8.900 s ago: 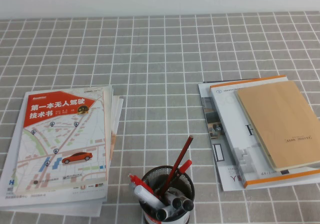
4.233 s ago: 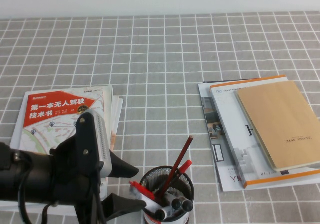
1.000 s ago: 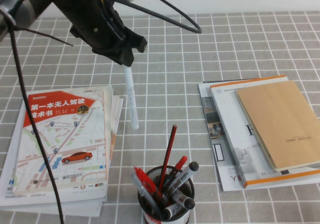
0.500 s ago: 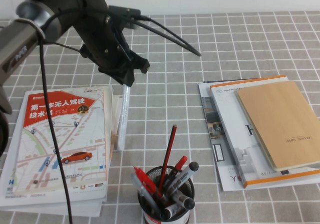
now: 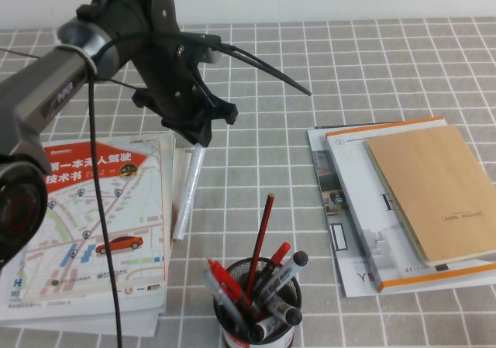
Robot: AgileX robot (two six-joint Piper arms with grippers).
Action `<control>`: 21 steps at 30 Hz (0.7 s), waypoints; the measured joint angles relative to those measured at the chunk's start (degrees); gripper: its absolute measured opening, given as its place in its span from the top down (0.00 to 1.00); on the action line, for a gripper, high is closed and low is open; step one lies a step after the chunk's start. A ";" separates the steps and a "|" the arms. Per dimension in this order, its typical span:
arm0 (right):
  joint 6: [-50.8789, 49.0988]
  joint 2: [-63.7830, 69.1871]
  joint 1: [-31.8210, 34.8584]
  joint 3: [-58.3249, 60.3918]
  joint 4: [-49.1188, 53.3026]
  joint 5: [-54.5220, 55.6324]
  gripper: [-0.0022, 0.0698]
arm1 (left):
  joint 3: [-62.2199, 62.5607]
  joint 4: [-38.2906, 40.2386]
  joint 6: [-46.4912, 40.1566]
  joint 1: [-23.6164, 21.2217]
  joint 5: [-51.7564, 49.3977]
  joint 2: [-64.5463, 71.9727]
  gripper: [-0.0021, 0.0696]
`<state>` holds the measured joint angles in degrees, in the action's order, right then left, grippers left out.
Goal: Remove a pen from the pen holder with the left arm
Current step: 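Take a marker out of the pen holder and lay it on the table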
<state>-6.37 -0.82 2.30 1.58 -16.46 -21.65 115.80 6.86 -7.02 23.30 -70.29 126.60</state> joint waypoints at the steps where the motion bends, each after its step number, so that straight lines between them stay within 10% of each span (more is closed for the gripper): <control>1: 0.00 0.00 0.00 0.00 0.00 0.00 0.99 | 0.00 0.00 0.28 0.00 0.48 0.23 0.88; 3: 0.00 0.00 0.00 0.00 0.00 0.00 0.99 | 0.00 0.00 1.31 0.00 1.66 0.82 0.88; 4: 0.00 0.00 0.00 0.00 0.00 0.00 0.99 | 0.48 0.64 19.95 -1.06 12.49 7.23 0.38; 8: 0.00 0.00 0.00 0.00 0.00 0.00 0.99 | 1.29 -0.12 17.67 -1.06 11.32 5.28 0.35; 16: 0.00 0.00 0.00 0.00 0.00 0.00 0.99 | 6.11 0.12 3.74 -0.82 7.81 -8.23 0.88; 21: 0.00 0.00 0.00 0.00 0.00 0.00 0.99 | 4.57 0.26 -0.66 1.35 4.01 -16.89 0.96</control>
<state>-6.37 -0.82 2.30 1.58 -16.46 -21.65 120.38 7.12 -7.68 24.65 -66.28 109.71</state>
